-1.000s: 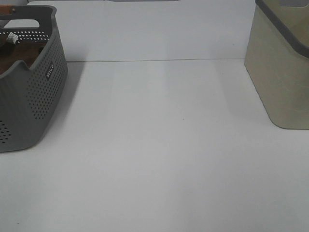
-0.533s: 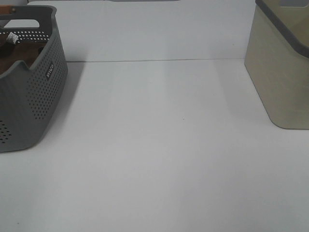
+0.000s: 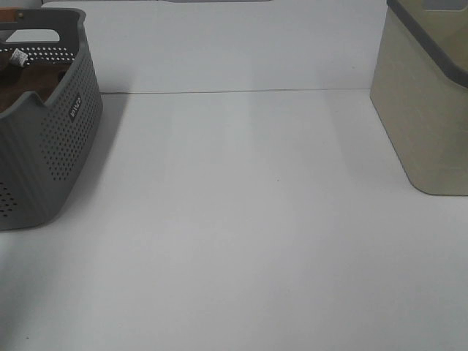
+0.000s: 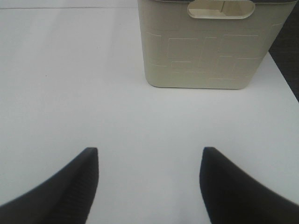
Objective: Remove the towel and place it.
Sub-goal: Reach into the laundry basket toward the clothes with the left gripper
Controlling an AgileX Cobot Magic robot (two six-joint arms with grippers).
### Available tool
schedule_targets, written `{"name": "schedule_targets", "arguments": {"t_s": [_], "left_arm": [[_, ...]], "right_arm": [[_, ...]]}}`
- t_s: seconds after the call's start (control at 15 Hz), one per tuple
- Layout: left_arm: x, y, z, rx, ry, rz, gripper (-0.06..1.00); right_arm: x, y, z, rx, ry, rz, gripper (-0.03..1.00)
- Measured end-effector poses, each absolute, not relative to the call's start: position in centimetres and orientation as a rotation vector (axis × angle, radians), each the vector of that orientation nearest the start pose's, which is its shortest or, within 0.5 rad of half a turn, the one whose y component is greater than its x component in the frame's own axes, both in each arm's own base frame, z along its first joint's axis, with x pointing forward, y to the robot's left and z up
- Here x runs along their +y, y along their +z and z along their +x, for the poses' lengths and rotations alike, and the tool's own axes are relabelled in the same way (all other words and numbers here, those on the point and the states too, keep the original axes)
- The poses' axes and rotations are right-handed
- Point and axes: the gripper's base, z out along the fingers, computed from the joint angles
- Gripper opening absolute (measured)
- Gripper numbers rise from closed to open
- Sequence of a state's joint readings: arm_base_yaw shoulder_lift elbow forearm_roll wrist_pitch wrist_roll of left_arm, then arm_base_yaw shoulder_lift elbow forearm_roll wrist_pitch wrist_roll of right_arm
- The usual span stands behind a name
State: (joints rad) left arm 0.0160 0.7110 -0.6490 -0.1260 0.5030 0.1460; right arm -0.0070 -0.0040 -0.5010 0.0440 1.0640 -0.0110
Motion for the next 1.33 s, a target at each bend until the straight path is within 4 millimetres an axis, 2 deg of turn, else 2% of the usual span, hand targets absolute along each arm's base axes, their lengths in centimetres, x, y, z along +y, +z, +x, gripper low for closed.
{"name": "schedule_targets", "arguments": {"t_s": [0.2, 0.4, 0.67, 0.73, 0.8, 1.0, 1.07, 1.13, 1.2, 1.33], "left_arm": [[0.0, 32.2, 21.5, 2.194, 0.003, 0.083, 0.6], [0.1, 32.9, 28.8, 2.241, -0.003, 0.065, 0.6], [2.9, 33.6, 36.9, 2.314, -0.011, -0.096, 0.6], [3.6, 33.2, 38.5, 2.338, 0.004, -0.109, 0.6], [3.9, 33.1, 39.2, 2.348, 0.015, -0.108, 0.6], [5.3, 31.8, 43.9, 2.381, 0.084, -0.093, 0.6], [6.0, 30.6, 46.5, 2.395, 0.144, -0.066, 0.6], [6.0, 30.6, 46.5, 2.395, 0.144, -0.066, 0.6], [6.5, 29.2, 48.9, 2.396, 0.181, -0.053, 0.6], [6.8, 27.5, 50.7, 2.397, 0.191, -0.049, 0.6]], "right_arm": [[0.4, 27.7, -0.6, 2.042, 0.043, -0.006, 0.6], [0.4, 27.7, -0.6, 2.042, 0.043, -0.006, 0.6], [0.4, 27.7, -0.6, 2.042, 0.043, -0.006, 0.6], [0.4, 27.7, -0.6, 2.042, 0.043, -0.006, 0.6], [0.4, 27.7, -0.6, 2.042, 0.043, -0.006, 0.6], [0.4, 27.7, -0.6, 2.042, 0.043, -0.006, 0.6], [0.4, 27.7, -0.6, 2.042, 0.043, -0.006, 0.6], [0.4, 27.7, -0.6, 2.042, 0.043, -0.006, 0.6], [0.4, 27.7, -0.6, 2.042, 0.043, -0.006, 0.6], [0.4, 27.7, -0.6, 2.042, 0.043, -0.006, 0.6]]}}
